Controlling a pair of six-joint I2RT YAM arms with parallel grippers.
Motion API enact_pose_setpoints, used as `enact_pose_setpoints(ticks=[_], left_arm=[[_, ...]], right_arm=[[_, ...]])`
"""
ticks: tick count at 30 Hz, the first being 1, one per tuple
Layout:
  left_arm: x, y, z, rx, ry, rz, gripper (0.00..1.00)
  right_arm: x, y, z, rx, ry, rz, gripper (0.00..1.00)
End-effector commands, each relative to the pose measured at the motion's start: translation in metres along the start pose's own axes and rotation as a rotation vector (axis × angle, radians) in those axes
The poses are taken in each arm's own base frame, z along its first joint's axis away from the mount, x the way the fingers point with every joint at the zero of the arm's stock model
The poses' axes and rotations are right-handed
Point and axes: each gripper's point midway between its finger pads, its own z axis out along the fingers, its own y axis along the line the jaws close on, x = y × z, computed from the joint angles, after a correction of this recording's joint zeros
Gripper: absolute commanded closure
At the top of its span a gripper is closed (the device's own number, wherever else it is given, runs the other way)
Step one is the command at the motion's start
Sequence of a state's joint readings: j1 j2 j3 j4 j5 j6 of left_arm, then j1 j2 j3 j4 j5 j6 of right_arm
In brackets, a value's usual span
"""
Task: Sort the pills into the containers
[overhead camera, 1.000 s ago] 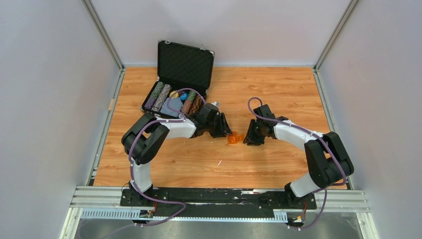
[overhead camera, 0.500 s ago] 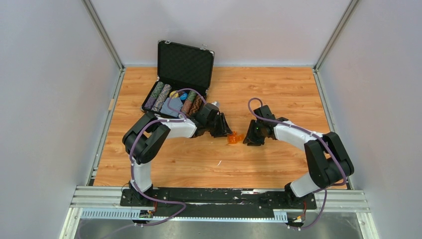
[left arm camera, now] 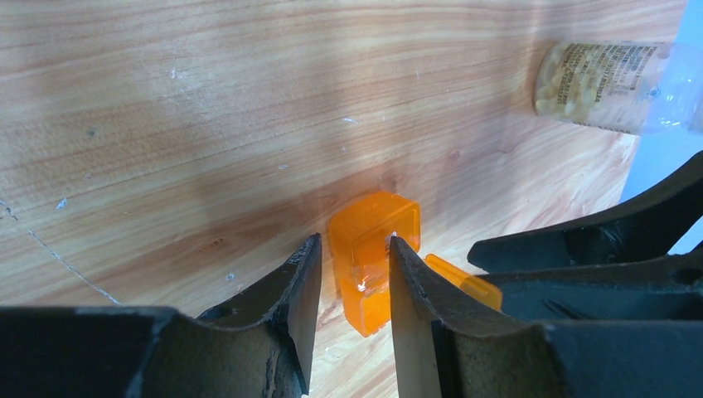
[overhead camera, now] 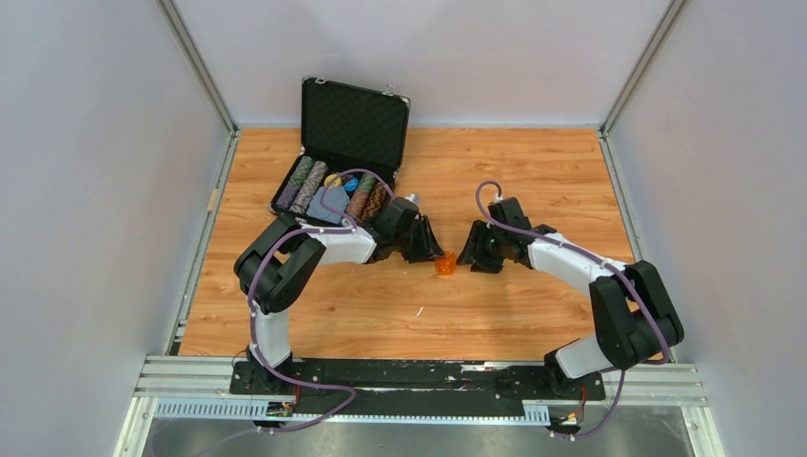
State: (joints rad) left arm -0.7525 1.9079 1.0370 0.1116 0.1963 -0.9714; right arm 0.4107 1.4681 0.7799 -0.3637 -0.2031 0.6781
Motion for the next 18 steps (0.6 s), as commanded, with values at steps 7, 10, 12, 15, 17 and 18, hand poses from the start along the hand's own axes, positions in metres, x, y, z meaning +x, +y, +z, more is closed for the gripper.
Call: enact_pose_setpoints(ticks=[7,10,12,15,17,18], left_arm=[[0.026,0.044,0.007,-0.142,0.072,-0.011,0.6],[0.027,0.043,0.007,-0.134,0.073,-0.019,0.6],[0.026,0.043,0.006,-0.131,0.071,-0.022,0.59],[0.025,0.039,0.005,-0.117,0.067,-0.03,0.59],[0.025,0.037,0.005,-0.106,0.068,-0.035,0.59],[0.024,0.036,0.005,-0.104,0.066,-0.036,0.59]], right_arm=[[0.003,0.02,0.007,-0.142,0.031,-0.088,0.4],[0.007,0.016,0.014,-0.128,0.061,-0.084,0.41],[0.009,0.013,0.018,-0.117,0.078,-0.081,0.42],[0.011,0.009,0.023,-0.099,0.088,-0.08,0.43],[0.011,0.007,0.025,-0.088,0.092,-0.077,0.44],[0.011,0.006,0.025,-0.085,0.094,-0.077,0.45]])
